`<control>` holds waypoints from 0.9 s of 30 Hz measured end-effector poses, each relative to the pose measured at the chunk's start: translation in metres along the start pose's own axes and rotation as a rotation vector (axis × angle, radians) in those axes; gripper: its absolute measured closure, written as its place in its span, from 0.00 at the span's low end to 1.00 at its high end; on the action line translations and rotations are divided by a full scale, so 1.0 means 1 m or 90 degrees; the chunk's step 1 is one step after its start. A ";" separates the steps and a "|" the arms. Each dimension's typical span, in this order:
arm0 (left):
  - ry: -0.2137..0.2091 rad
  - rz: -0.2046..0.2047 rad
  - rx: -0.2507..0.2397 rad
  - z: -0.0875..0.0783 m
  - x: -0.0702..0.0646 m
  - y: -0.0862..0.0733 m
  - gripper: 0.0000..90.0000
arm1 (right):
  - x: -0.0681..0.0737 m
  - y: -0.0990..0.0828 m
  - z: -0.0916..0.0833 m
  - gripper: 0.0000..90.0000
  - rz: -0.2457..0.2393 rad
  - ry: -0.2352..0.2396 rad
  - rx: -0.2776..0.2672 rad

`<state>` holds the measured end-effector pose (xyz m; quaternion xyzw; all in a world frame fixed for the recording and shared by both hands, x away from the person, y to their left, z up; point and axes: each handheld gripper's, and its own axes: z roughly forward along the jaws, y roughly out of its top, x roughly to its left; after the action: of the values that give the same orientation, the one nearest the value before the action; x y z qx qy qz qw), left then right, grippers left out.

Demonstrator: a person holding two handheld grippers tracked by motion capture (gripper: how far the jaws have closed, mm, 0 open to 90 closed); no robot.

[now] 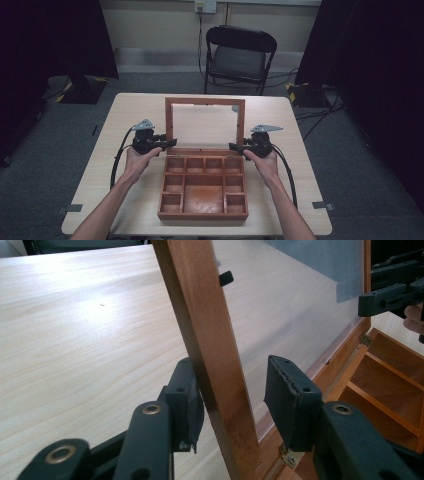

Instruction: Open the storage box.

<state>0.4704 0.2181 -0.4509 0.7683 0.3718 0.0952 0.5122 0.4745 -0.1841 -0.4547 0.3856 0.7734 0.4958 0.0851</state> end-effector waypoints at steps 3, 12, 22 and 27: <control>-0.003 -0.003 -0.001 0.001 0.001 -0.001 0.64 | 0.000 -0.001 0.001 0.53 0.004 -0.003 -0.002; 0.008 -0.007 0.020 0.004 0.001 -0.006 0.56 | 0.003 -0.003 0.008 0.43 0.004 -0.019 0.012; 0.008 -0.032 0.036 0.011 0.005 -0.011 0.49 | -0.001 -0.008 0.011 0.36 0.022 -0.028 0.027; 0.006 -0.035 0.039 0.012 0.006 -0.012 0.48 | 0.001 -0.009 0.012 0.33 0.020 -0.031 0.029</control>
<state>0.4751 0.2163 -0.4683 0.7729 0.3975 0.0732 0.4891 0.4758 -0.1768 -0.4678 0.4118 0.7758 0.4700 0.0876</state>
